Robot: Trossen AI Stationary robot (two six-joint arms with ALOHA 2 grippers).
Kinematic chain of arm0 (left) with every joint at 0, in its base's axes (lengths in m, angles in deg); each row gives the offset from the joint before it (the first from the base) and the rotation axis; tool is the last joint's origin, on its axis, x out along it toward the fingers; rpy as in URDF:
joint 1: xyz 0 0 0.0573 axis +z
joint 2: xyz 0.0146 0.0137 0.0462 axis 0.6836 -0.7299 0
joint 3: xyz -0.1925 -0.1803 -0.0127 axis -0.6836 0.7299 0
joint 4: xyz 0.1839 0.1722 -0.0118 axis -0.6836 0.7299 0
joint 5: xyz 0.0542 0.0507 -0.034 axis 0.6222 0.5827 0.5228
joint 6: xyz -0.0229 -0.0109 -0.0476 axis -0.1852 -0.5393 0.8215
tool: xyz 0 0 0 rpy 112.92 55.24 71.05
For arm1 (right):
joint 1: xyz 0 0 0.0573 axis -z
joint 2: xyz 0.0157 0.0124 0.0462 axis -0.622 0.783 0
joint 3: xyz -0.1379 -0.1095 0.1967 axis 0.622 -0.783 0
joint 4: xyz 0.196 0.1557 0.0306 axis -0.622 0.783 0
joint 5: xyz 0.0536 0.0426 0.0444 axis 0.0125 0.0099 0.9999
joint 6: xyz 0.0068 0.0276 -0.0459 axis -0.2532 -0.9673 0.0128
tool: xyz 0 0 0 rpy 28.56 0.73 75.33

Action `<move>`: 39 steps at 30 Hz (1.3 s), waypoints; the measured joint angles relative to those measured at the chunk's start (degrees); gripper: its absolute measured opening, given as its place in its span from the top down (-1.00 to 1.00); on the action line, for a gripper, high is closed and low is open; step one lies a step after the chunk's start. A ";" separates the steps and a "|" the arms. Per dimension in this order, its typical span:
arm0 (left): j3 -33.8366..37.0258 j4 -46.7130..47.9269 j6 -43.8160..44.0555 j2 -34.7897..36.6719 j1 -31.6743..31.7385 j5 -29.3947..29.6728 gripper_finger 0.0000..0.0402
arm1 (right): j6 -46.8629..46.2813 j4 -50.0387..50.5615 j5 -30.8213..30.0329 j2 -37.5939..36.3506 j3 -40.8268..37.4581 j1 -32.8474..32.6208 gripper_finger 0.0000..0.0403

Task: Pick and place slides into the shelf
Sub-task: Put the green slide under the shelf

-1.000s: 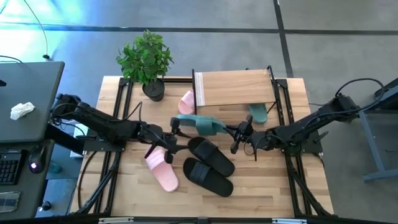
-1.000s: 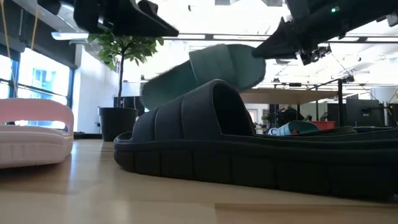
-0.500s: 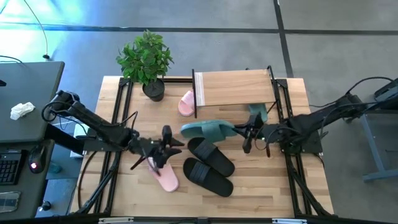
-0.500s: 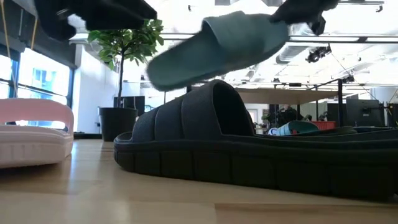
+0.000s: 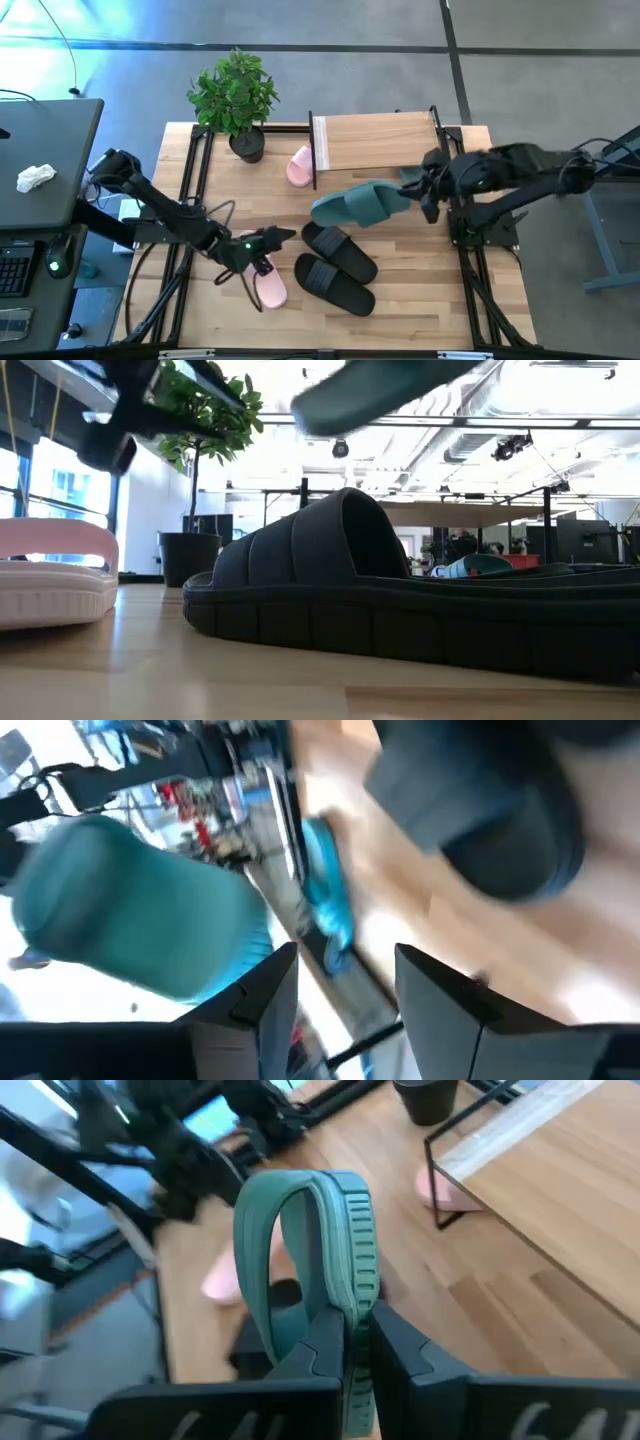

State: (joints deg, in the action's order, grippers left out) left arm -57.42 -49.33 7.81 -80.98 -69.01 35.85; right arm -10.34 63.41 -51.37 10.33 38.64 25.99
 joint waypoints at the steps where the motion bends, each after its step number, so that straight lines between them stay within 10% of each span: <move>1: 0.01 -0.84 -1.89 -1.20 -0.01 1.68 0.21 | -0.47 0.63 0.64 0.00 1.17 0.63 1.00; 11: 0.04 -17.88 -21.74 -8.56 0.83 10.16 -0.02 | -1.81 4.61 8.76 1.52 2.49 7.63 1.00; 39: 0.02 -20.38 -23.59 -8.69 6.88 -5.59 -0.12 | 3.85 -2.52 23.53 8.33 1.67 11.76 1.00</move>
State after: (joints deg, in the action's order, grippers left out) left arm -57.40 -69.71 -15.78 -89.67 -62.12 30.26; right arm -6.49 60.89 -27.84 18.66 40.31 37.75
